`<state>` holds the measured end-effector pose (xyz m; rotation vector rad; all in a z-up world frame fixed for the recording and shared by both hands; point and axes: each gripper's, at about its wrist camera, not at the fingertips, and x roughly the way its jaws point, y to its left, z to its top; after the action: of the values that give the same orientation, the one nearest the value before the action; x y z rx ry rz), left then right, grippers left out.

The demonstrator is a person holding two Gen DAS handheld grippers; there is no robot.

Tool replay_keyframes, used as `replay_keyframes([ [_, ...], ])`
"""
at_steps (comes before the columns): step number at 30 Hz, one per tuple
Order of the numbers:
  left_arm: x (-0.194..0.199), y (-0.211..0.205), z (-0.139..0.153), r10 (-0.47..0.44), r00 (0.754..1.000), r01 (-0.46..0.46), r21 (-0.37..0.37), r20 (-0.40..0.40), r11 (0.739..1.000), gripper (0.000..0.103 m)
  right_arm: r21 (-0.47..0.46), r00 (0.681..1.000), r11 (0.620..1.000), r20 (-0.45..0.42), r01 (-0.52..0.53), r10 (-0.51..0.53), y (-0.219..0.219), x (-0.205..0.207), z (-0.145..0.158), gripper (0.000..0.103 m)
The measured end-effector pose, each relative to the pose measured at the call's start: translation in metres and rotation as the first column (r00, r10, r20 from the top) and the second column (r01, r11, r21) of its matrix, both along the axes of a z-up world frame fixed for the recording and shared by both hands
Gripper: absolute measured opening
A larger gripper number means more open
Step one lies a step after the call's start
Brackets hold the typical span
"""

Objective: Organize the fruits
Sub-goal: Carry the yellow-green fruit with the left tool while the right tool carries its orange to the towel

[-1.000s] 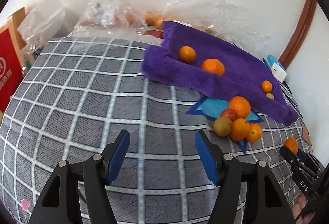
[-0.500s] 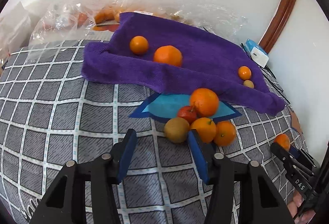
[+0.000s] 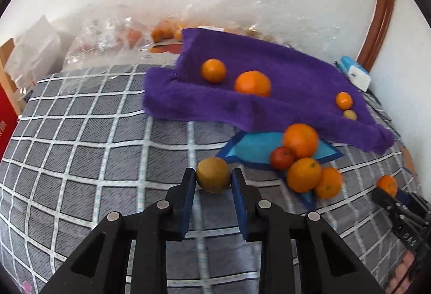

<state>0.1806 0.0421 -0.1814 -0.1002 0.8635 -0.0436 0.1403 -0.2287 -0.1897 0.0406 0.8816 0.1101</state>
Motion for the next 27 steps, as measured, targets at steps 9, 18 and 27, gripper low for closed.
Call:
replay_keyframes([
  [9,0.006,0.011,-0.006,0.009,1.0,-0.008,-0.096,0.01,0.995,0.029,-0.02,0.999,0.999,-0.018,-0.027,0.026,0.007,0.002,-0.005,0.042],
  [18,-0.005,0.022,0.001,0.048,0.994,-0.031,-0.163,0.1,0.986,0.026,-0.033,0.998,0.997,0.008,-0.065,0.066,0.014,-0.002,-0.003,0.042],
  [27,-0.014,0.022,0.011,0.061,0.982,-0.031,-0.168,0.177,0.985,0.026,-0.022,0.998,0.998,0.036,-0.055,0.056,0.012,-0.006,0.0,0.042],
])
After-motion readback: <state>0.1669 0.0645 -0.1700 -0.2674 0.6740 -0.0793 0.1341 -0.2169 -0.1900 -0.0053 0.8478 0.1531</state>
